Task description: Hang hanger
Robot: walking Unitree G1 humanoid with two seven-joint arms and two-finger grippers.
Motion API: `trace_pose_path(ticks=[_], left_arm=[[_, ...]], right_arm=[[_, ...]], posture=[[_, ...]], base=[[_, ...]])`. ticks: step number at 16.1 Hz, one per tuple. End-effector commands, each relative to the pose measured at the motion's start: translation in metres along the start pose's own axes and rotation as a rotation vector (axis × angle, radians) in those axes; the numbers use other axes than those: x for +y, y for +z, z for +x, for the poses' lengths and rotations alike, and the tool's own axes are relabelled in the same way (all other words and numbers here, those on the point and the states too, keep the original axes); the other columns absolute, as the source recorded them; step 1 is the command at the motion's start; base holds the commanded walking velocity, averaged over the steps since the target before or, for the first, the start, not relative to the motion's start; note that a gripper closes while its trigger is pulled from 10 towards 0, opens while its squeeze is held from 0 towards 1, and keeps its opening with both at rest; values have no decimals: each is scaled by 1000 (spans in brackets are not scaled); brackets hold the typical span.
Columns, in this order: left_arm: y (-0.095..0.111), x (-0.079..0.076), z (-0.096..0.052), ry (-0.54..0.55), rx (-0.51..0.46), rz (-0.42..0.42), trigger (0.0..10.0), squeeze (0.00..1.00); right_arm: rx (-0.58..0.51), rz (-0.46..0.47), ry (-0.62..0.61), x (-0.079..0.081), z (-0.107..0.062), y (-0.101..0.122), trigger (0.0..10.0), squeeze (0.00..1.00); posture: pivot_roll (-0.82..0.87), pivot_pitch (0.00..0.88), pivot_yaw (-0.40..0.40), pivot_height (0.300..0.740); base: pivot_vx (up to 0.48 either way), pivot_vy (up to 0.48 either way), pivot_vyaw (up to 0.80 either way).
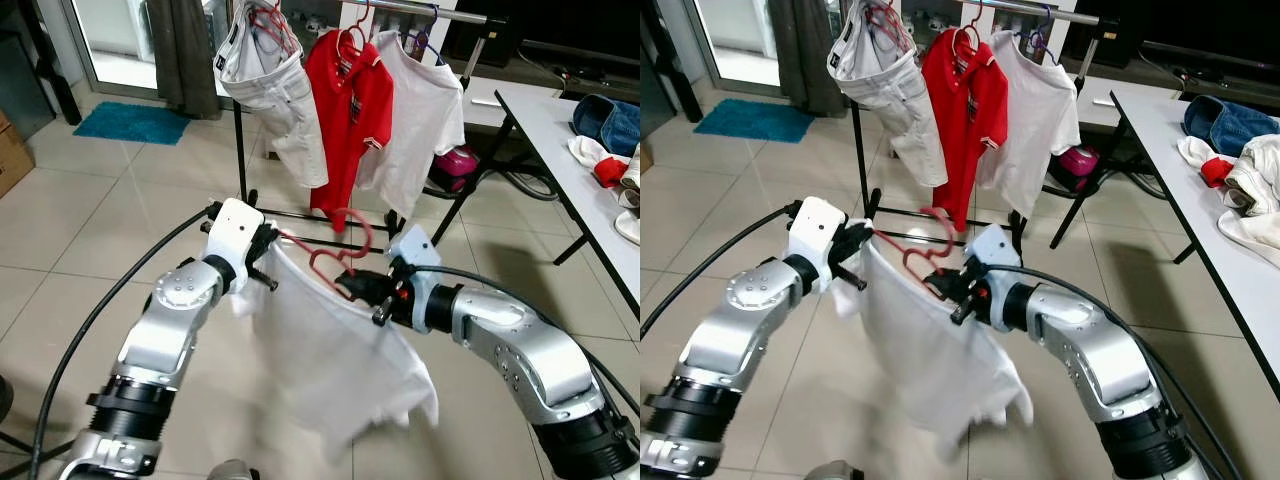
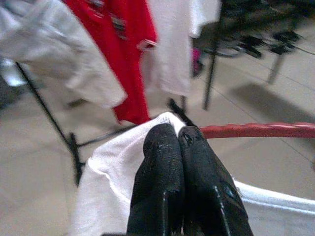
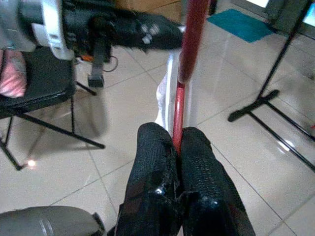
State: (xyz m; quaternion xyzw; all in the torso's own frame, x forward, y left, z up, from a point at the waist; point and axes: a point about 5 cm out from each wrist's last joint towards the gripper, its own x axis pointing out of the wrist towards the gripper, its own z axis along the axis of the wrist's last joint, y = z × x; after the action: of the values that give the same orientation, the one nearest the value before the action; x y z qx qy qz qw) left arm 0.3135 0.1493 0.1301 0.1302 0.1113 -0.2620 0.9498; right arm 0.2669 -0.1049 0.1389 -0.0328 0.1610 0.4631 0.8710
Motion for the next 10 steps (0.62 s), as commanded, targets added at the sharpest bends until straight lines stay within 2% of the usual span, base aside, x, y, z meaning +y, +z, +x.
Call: trace_pose_path(ticks=[1, 3, 6, 10], left_arm=[[3, -11, 2, -101, 4, 8, 0, 0], [-3, -12, -3, -164, 46, 19, 0, 0], [3, -19, -7, -265, 11, 6, 0, 0], [15, -15, -15, -267, -20, 22, 0, 0]], right_arm=[[-39, -21, 22, 4, -2, 7, 0, 0], [-40, -24, 28, 4, -2, 7, 0, 0], [-27, -25, 21, 3, -2, 3, 0, 0], [-6, -1, -60, -5, -3, -3, 0, 0]], posture=[[-39, 0, -68, 740], [-40, 0, -67, 740], [-41, 0, -66, 740], [-38, 0, -68, 740]], base=[[0, 0, 0], [0, 0, 0], [0, 0, 0], [0, 0, 0]])
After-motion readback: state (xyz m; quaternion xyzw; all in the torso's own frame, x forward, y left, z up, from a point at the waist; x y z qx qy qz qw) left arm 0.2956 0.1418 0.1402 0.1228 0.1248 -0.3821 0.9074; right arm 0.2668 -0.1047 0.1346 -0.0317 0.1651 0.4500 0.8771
